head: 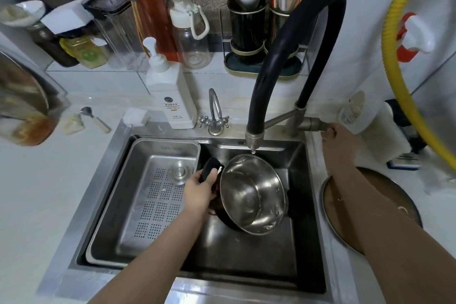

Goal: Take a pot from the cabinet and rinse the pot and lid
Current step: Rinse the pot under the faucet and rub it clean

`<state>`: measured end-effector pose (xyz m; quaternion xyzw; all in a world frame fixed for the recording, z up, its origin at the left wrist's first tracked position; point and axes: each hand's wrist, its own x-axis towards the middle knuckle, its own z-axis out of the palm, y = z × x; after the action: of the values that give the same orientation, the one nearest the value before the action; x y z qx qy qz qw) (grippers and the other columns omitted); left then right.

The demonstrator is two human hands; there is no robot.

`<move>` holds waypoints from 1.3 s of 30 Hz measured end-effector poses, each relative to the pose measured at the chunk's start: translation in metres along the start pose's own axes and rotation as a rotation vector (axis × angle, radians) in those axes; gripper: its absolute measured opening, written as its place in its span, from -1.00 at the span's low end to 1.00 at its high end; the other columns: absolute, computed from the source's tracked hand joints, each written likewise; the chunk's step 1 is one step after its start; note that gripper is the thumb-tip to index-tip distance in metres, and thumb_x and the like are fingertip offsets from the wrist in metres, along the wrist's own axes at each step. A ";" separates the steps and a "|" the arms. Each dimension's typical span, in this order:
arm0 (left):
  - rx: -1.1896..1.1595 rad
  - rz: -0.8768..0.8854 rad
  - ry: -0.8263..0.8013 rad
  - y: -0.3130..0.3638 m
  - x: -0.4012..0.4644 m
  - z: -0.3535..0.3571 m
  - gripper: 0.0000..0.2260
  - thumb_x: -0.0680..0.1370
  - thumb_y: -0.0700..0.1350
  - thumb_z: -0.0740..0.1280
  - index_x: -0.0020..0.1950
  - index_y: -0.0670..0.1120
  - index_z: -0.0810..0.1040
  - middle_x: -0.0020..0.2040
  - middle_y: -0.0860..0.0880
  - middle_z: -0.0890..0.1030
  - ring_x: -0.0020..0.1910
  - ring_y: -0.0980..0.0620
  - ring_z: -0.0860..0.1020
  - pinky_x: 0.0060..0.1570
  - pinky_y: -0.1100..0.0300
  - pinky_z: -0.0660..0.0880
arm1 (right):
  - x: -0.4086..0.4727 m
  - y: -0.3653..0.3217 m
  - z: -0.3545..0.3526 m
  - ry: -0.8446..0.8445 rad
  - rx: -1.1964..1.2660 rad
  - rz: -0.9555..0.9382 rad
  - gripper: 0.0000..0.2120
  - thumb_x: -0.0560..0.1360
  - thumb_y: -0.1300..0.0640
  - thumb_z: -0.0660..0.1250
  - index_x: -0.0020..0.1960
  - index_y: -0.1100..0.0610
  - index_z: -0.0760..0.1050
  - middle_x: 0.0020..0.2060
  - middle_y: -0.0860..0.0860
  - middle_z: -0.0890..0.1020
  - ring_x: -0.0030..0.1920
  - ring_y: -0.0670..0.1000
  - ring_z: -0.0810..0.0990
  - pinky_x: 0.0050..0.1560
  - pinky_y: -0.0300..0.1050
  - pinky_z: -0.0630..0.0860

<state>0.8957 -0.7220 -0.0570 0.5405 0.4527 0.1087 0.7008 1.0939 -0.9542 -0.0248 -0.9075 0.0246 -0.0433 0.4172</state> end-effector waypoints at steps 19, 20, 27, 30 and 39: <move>-0.060 0.054 0.030 0.052 -0.023 -0.025 -0.82 0.53 -0.07 0.35 -0.11 -0.19 0.59 -0.33 -0.06 0.60 -0.51 0.09 0.56 -0.50 0.25 0.54 | -0.111 0.013 0.019 -0.319 0.067 0.059 -0.60 0.56 0.20 0.25 0.37 0.25 0.35 0.28 0.20 0.51 0.28 0.15 0.48 0.27 -0.05 0.36; -0.056 0.060 0.027 0.055 -0.024 -0.029 -0.81 0.54 -0.06 0.34 -0.09 -0.20 0.59 -0.32 -0.07 0.59 -0.50 0.07 0.55 -0.48 0.24 0.54 | -0.119 0.015 0.021 -0.316 0.037 0.044 -0.59 0.55 0.20 0.26 0.37 0.24 0.35 0.30 0.20 0.49 0.30 0.15 0.46 0.30 -0.04 0.35; -0.070 0.094 0.042 0.072 -0.030 -0.062 -0.77 0.56 -0.08 0.31 -0.26 -0.15 0.52 -0.43 -0.08 0.57 -0.47 0.00 0.53 -0.50 0.20 0.57 | -0.148 -0.006 0.025 -0.313 0.144 0.276 -0.50 0.56 0.02 0.24 0.43 0.19 0.27 0.33 0.21 0.46 0.30 0.22 0.43 0.27 0.01 0.37; 0.028 0.097 -0.036 0.080 -0.028 -0.079 -0.83 0.56 -0.10 0.30 -0.17 -0.18 0.51 -0.36 -0.14 0.57 -0.49 -0.02 0.53 -0.50 0.17 0.56 | -0.153 -0.017 0.027 -0.275 0.152 0.257 -0.60 0.59 0.08 0.19 0.37 0.24 0.35 0.31 0.23 0.48 0.31 0.20 0.43 0.26 -0.06 0.33; 0.309 0.094 -0.225 0.076 -0.022 -0.089 -0.79 0.54 -0.18 0.33 0.17 -0.12 0.50 -0.14 -0.08 0.57 -0.23 -0.07 0.60 -0.43 0.13 0.62 | -0.173 -0.007 -0.004 -0.155 0.333 0.352 -0.64 0.57 0.11 0.23 0.33 0.22 0.41 0.26 0.20 0.52 0.21 0.18 0.49 0.18 -0.02 0.40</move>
<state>0.8420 -0.6475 0.0188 0.6711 0.3568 0.0094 0.6498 0.9215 -0.9387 -0.0270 -0.8087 0.1425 0.0963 0.5625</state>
